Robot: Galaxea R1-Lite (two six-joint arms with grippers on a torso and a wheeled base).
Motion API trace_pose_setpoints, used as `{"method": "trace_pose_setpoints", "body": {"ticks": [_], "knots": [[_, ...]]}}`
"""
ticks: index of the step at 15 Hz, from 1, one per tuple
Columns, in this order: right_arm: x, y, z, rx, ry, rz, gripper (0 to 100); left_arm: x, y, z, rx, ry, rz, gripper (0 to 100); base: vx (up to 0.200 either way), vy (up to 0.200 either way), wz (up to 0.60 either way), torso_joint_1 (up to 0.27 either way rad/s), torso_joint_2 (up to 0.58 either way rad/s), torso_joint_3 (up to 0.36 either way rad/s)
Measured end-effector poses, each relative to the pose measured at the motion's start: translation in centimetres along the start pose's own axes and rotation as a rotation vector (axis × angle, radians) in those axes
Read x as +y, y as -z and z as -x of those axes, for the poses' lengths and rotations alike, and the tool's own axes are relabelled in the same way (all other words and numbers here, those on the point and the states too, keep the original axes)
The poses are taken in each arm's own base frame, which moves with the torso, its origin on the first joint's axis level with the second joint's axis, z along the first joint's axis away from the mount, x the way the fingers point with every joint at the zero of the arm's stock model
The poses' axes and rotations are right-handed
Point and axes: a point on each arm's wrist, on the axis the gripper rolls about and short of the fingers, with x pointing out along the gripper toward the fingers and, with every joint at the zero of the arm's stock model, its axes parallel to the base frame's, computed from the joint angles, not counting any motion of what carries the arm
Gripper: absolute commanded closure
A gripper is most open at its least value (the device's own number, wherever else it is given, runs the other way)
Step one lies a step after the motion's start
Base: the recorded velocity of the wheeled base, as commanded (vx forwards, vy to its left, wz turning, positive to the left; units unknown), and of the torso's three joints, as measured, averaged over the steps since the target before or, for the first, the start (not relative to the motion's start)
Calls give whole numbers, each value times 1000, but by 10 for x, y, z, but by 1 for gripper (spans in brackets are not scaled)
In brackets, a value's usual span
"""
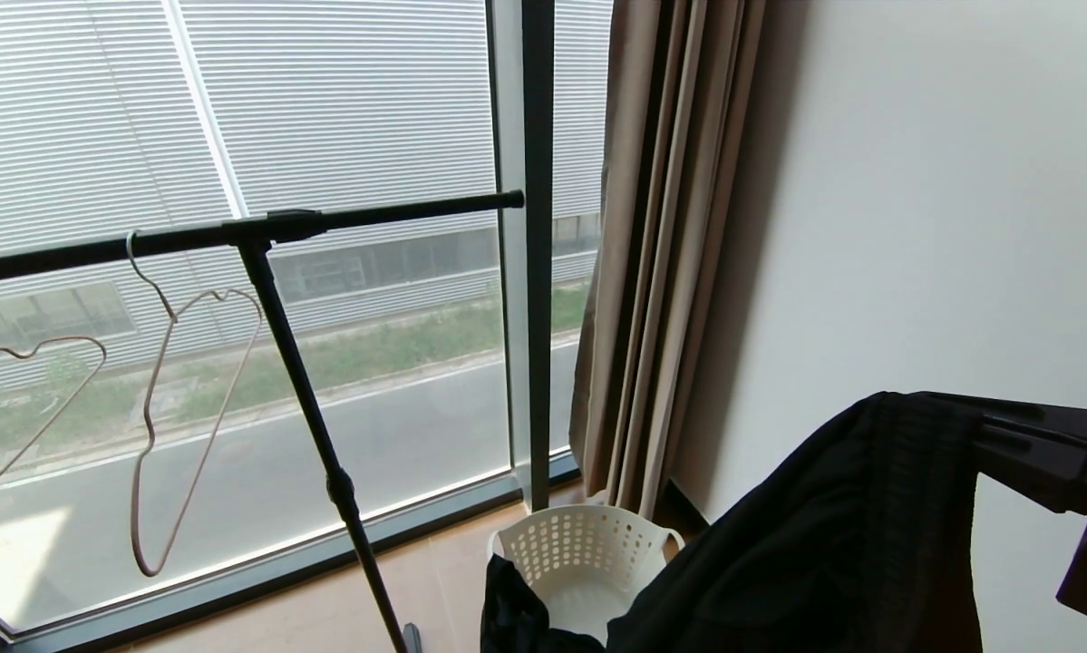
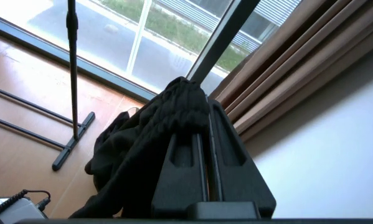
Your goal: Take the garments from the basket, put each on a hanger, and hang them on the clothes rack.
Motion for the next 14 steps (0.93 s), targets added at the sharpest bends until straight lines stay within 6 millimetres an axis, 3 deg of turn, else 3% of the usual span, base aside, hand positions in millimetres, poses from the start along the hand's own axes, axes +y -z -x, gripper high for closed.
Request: {"method": "trace_pose_setpoints", "body": {"ticks": [8,11,14], "knots": [[2,6,0,15,-7,26,100,0,0,0,1,0,-5,0,0,0,0,179,-417,-237],[2,6,-1,-14,5,25,100,0,0,0,1,1,-7,0,0,0,0,47,-96,-50],[-1,8,-4,-60,-2,16,100,0,0,0,1,2,-6,0,0,0,600,7,-7,-4]]}}
